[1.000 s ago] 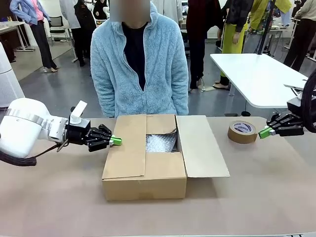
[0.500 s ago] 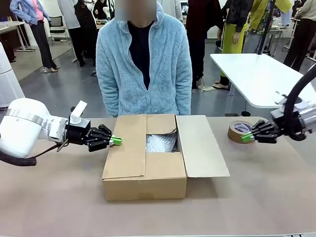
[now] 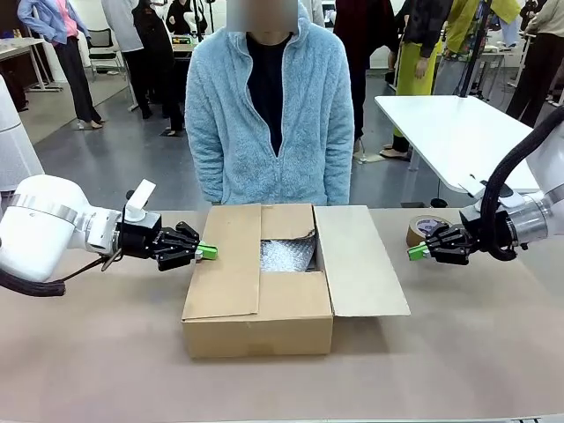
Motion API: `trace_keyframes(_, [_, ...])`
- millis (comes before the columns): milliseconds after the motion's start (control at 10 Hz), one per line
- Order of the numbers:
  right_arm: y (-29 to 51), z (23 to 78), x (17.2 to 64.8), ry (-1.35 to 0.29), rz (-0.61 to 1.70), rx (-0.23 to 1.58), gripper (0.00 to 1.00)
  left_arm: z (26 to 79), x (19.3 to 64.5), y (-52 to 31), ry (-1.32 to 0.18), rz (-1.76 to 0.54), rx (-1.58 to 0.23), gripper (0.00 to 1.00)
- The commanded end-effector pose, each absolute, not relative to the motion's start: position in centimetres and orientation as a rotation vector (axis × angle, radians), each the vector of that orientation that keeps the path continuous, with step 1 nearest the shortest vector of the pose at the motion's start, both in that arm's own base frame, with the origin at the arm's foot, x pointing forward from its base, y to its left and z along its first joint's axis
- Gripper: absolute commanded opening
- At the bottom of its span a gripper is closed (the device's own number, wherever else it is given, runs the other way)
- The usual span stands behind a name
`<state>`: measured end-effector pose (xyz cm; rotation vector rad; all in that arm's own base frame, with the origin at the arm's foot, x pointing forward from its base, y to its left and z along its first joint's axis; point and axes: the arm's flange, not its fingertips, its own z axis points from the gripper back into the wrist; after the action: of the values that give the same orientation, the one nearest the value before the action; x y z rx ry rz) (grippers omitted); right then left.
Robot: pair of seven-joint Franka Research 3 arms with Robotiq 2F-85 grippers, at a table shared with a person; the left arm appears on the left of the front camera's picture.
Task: Wrap the clocks to prevent damage.
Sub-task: Push the left (or right) flap of the Package Box to close it.
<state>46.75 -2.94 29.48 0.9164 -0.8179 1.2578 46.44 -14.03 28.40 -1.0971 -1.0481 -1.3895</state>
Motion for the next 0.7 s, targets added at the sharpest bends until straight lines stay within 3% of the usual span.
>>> trace_keyframes(0, [-3.2,29.3,46.8,-0.804,1.243,0.890,0.01,28.0,46.4,-14.2,-1.053,-1.376,-1.094,0.00])
trace_keyframes(600, [-0.8,24.9,47.8,-0.804,1.292,0.948,0.01,28.0,46.4,-14.2,-1.053,-1.376,-1.094,0.00])
